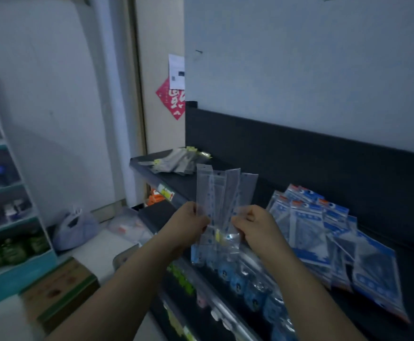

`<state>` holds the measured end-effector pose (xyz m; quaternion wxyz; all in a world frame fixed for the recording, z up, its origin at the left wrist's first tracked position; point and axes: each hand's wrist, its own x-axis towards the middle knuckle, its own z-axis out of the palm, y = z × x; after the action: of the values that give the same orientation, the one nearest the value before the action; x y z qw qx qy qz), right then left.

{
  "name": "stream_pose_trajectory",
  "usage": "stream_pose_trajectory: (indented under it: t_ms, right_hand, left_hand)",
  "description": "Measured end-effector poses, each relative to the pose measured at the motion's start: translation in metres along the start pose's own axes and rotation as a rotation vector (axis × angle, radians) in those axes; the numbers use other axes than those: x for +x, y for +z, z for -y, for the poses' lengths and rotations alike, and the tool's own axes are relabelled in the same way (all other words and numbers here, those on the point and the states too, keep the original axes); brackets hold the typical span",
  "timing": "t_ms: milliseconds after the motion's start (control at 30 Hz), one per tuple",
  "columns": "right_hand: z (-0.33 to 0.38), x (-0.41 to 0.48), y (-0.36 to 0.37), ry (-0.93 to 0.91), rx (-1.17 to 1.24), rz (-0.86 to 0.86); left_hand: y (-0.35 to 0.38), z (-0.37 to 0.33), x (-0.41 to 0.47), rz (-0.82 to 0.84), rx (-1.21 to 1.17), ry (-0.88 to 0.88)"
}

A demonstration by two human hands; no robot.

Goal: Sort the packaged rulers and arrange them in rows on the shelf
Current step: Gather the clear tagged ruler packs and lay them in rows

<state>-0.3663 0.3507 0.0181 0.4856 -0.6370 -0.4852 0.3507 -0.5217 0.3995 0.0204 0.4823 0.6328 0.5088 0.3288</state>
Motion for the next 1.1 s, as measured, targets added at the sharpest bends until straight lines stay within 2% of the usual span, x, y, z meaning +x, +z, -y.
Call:
stream_pose_trajectory:
  t_ms: [333, 533, 833, 967, 1100]
  right_hand:
    - [0.013, 0.149, 0.075, 0.006, 0.007, 0.059]
    - [0.02, 0.254, 0.112, 0.029, -0.042, 0.079]
    - [0.015, 0.335, 0.15, 0.077, -0.128, 0.015]
    - [0.02, 0.37, 0.173, 0.04, -0.158, -0.042]
    - [0.011, 0.396, 0.192, 0.007, -0.384, -0.074]
  left_hand:
    - [-0.069, 0.014, 0.124, -0.144, 0.001, -0.077]
    - [-0.106, 0.018, 0.223, -0.141, 0.087, -0.076]
    - [-0.136, 0.033, 0.322, -0.174, 0.233, -0.002]
    - [-0.15, 0.039, 0.368, -0.155, 0.352, 0.068]
    - [-0.171, 0.046, 0.403, -0.096, 0.552, 0.161]
